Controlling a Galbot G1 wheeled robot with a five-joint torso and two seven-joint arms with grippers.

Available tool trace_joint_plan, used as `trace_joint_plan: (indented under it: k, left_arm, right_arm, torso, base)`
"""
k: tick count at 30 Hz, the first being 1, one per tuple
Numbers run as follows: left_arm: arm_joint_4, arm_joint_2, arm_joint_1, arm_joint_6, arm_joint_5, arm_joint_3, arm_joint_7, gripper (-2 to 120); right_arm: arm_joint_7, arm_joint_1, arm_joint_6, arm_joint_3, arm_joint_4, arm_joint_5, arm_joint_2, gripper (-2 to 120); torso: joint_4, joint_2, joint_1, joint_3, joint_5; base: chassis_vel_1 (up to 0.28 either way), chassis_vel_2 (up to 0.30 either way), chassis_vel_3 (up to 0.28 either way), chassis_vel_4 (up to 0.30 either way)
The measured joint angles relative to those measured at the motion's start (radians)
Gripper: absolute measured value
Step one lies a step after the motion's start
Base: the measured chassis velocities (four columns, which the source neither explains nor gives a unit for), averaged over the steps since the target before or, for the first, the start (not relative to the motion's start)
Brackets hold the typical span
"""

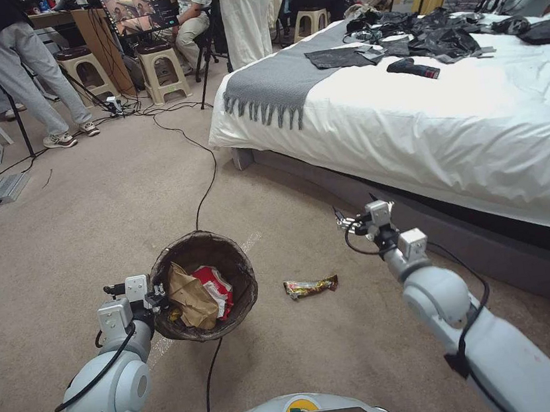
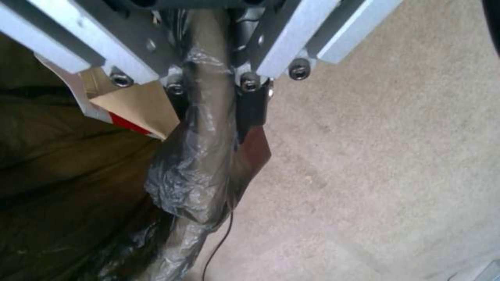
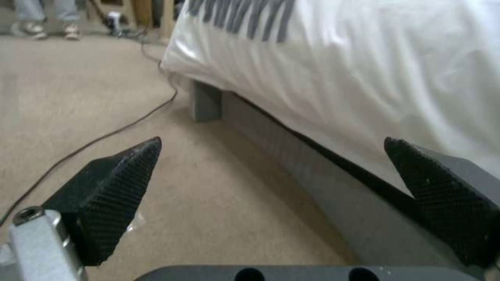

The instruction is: Pick up the trash bin, then pick up the garbage from the floor and place it into the trash bin.

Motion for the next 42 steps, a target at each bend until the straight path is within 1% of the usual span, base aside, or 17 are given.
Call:
trace_joint_plan:
  k: [1,4,5,7,8,10,11,14,16,19,22,27,30,31,33,34,42]
  left_arm:
    - [0.0,0.0,0.0,0.0,0.0,0.0,0.0,0]
    - [0.006,-0.005,0.001,0.0,0.009,0.004,0.005,0]
    - [0.006,-0.005,0.001,0.0,0.009,0.004,0.005,0]
    - [0.007,-0.006,0.001,0.0,0.014,0.007,0.006,0]
    - [0.007,-0.006,0.001,0.0,0.014,0.007,0.006,0]
    - [0.007,-0.01,0.002,0.0,0.019,0.009,0.005,0]
    - [0.007,-0.01,0.002,0.0,0.019,0.009,0.005,0]
    - [0.009,-0.011,0.003,0.0,0.02,0.009,0.005,0]
    - [0.014,-0.013,0.004,0.0,0.019,0.008,0.003,0]
    - [0.016,-0.014,0.005,0.0,0.019,0.011,0.002,0]
    - [0.023,-0.016,0.002,0.0,0.019,0.018,0.002,0]
    - [0.03,-0.015,0.0,0.0,0.015,0.022,0.002,0]
    - [0.042,-0.014,-0.004,0.0,0.014,0.017,0.002,0]
    - [0.046,-0.013,-0.003,0.0,0.014,0.011,0.002,0]
    - [0.047,-0.012,-0.003,-0.001,0.014,0.008,0.002,0]
    - [0.05,-0.012,-0.002,-0.002,0.013,0.004,0.002,0]
    - [0.064,-0.015,-0.011,-0.004,0.012,0.002,0.002,0]
  right_arm:
    - [0.0,0.0,0.0,0.0,0.0,0.0,0.0,100]
    - [0.012,0.036,-0.13,-0.039,0.035,0.11,-0.094,100]
    - [0.012,0.036,-0.13,-0.039,0.035,0.11,-0.094,100]
    - [0.032,0.109,-0.211,-0.086,0.02,0.192,-0.204,100]
    - [0.032,0.109,-0.211,-0.086,0.02,0.192,-0.204,100]
    - [0.058,0.255,-0.291,-0.18,-0.045,0.333,-0.338,100]
    - [0.058,0.255,-0.291,-0.18,-0.045,0.333,-0.338,100]
    - [0.061,0.351,-0.321,-0.254,-0.099,0.393,-0.388,100]
    - [0.07,0.423,-0.367,-0.318,-0.145,0.474,-0.403,100]
    - [0.073,0.447,-0.385,-0.336,-0.165,0.508,-0.4,100]
    - [0.115,0.523,-0.446,-0.414,-0.236,0.668,-0.385,100]
    - [0.131,0.572,-0.452,-0.474,-0.311,0.701,-0.356,100]
    - [0.172,0.652,-0.456,-0.577,-0.463,0.744,-0.249,100]
    - [0.182,0.667,-0.454,-0.598,-0.511,0.75,-0.201,100]
    - [0.185,0.672,-0.453,-0.606,-0.536,0.75,-0.177,100]
    - [0.183,0.678,-0.441,-0.617,-0.595,0.727,-0.128,100]
    - [0.161,0.638,-0.405,-0.582,-0.702,0.648,-0.041,100]
  torso:
    - [0.0,0.0,0.0,0.0,0.0]
    - [0.0005,0.0,0.0,0.0,0.0]
    - [0.0005,0.0,0.0,0.0,0.0]
    - [0.0005,0.0,0.0,0.0,0.0]
    - [0.0005,0.0,0.0,0.0,0.0]
    - [0.0007,0.0,0.0,0.0,0.0]
    - [0.0007,0.0,0.0,0.0,0.0]
    - [0.0007,0.0,0.0,0.0,0.0001]
    - [0.0006,0.0,0.0,0.0,0.0001]
    - [0.0005,0.0,0.0,0.0,0.0001]
    - [0.0005,0.0,0.0,0.0,-0.0002]
    - [0.0004,0.0,0.0,0.0,-0.0002]
    - [0.0005,0.0,0.0,0.0,-0.0005]
    - [0.0007,0.0,0.0,0.0,-0.0003]
    - [0.0009,0.0,0.0,0.0,-0.0003]
    - [0.001,0.0,0.0,0.0,-0.0004]
    - [0.0004,0.0,0.0,0.0,-0.0004]
  base:
    - [0.0,0.0,0.0,0.0]
    - [0.0,0.0,0.0,0.0]
    - [0.0,0.0,0.0,0.0]
    - [0.0,0.0,0.0,0.0]
    - [0.0,0.0,0.0,0.0]
    - [0.0,0.0,0.0,0.0]
    - [0.0,0.0,0.0,0.0]
    - [0.0,0.0,0.0,0.0]
    - [0.0,0.0,0.0,0.0]
    - [0.0,0.0,0.0,0.0]
    - [0.0,0.0,0.0,0.0]
    - [0.0,0.0,0.0,0.0]
    - [0.0,0.0,0.0,0.0]
    - [0.0,0.0,0.0,0.0]
    - [0.0,0.0,0.0,0.0]
    - [0.0,0.0,0.0,0.0]
    - [0.0,0.0,0.0,0.0]
